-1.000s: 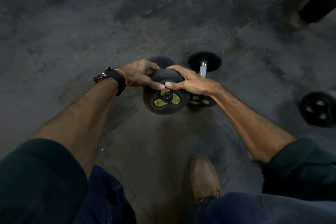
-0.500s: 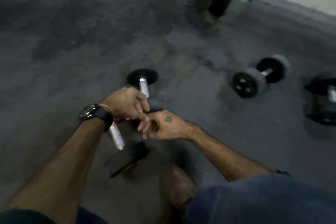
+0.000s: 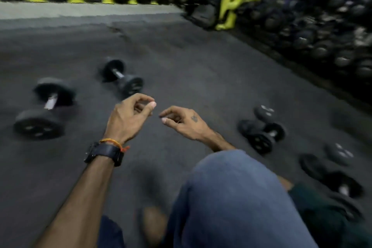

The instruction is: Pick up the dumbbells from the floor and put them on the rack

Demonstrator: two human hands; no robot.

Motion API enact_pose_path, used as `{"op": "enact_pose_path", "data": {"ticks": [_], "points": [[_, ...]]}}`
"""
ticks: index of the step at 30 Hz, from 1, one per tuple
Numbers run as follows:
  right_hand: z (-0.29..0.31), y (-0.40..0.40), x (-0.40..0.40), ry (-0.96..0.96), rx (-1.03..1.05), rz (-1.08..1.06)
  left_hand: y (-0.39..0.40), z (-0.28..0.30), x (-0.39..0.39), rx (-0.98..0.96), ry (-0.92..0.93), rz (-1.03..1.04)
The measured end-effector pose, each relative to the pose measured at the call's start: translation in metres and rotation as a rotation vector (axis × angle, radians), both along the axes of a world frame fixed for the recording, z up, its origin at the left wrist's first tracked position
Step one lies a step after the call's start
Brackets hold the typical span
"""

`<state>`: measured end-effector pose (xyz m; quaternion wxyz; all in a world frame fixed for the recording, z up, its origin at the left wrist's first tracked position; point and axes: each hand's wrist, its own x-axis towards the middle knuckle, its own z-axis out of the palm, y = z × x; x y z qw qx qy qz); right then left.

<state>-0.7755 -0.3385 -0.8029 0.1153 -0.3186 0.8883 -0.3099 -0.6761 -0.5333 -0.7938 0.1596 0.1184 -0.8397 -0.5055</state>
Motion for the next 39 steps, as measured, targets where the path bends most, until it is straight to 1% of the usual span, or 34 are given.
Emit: {"op": "enact_pose_path", "data": {"ticks": [4,9,12,15,19,22,24,25,27,28,31,34,36,37,39], "points": [[0.009,0.11,-0.03,-0.04,-0.034,-0.214,0.081,-0.003,-0.058,0.004,-0.019,-0.183],[0.0,0.183,-0.046,-0.106,-0.033,-0.257,0.137,-0.011,-0.108,0.087,0.026,-0.221],[-0.01,0.237,-0.043,-0.128,-0.039,-0.288,0.188,-0.02,-0.133,0.121,0.022,-0.304],[-0.021,0.288,-0.035,-0.093,-0.083,-0.369,0.243,-0.026,-0.156,0.232,0.039,-0.363],[-0.015,0.346,-0.036,-0.072,-0.102,-0.484,0.305,-0.022,-0.183,0.403,0.101,-0.36],[-0.001,0.389,-0.038,-0.051,0.046,-0.548,0.334,-0.034,-0.186,0.458,0.085,-0.387],[0.001,0.42,-0.05,-0.092,0.169,-0.578,0.35,-0.05,-0.188,0.457,0.03,-0.422],[-0.002,0.435,-0.061,-0.125,0.205,-0.6,0.359,-0.054,-0.194,0.43,0.001,-0.453],[-0.022,0.468,-0.102,-0.165,0.214,-0.662,0.376,-0.057,-0.213,0.346,-0.012,-0.501],[-0.037,0.482,-0.13,-0.205,0.161,-0.711,0.384,-0.055,-0.228,0.311,-0.015,-0.518],[-0.078,0.501,-0.229,-0.462,-0.206,-0.933,0.401,-0.042,-0.277,0.212,-0.041,-0.545],[-0.098,0.504,-0.318,-0.626,-0.437,-1.102,0.411,-0.012,-0.323,0.133,-0.045,-0.532],[-0.114,0.499,-0.351,-0.728,-0.573,-1.134,0.41,0.004,-0.341,0.141,-0.049,-0.509],[-0.124,0.496,-0.36,-0.787,-0.631,-1.138,0.409,0.004,-0.351,0.147,-0.067,-0.502],[-0.144,0.493,-0.366,-0.828,-0.748,-1.161,0.411,-0.005,-0.366,0.169,-0.115,-0.48]]}}
